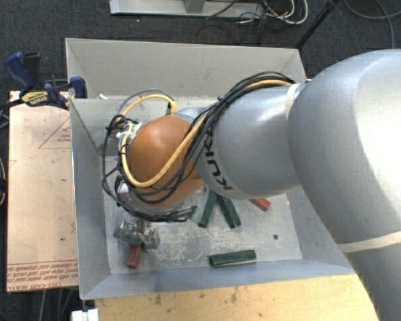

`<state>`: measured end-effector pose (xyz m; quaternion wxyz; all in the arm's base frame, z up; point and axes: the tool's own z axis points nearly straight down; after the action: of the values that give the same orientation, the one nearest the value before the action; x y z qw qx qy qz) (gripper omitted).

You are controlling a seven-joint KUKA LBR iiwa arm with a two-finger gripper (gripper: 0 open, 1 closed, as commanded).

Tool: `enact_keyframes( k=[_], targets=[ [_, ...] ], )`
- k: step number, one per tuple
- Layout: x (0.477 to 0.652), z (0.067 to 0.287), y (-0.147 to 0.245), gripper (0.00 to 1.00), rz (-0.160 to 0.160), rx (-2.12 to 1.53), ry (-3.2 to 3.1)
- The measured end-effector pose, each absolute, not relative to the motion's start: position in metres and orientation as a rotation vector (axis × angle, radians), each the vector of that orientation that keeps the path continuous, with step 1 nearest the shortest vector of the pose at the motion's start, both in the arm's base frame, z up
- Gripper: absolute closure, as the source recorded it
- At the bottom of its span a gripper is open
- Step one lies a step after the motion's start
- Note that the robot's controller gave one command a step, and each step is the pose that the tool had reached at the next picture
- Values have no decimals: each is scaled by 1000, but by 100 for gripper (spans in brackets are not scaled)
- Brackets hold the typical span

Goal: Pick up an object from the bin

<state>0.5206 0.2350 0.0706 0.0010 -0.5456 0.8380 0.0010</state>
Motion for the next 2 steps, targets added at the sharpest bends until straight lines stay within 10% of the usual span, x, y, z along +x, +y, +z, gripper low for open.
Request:
enact_keyframes(
  k=[2],
  targets=[
    [518,92,235,100,5,-1715,2637]
  ],
)
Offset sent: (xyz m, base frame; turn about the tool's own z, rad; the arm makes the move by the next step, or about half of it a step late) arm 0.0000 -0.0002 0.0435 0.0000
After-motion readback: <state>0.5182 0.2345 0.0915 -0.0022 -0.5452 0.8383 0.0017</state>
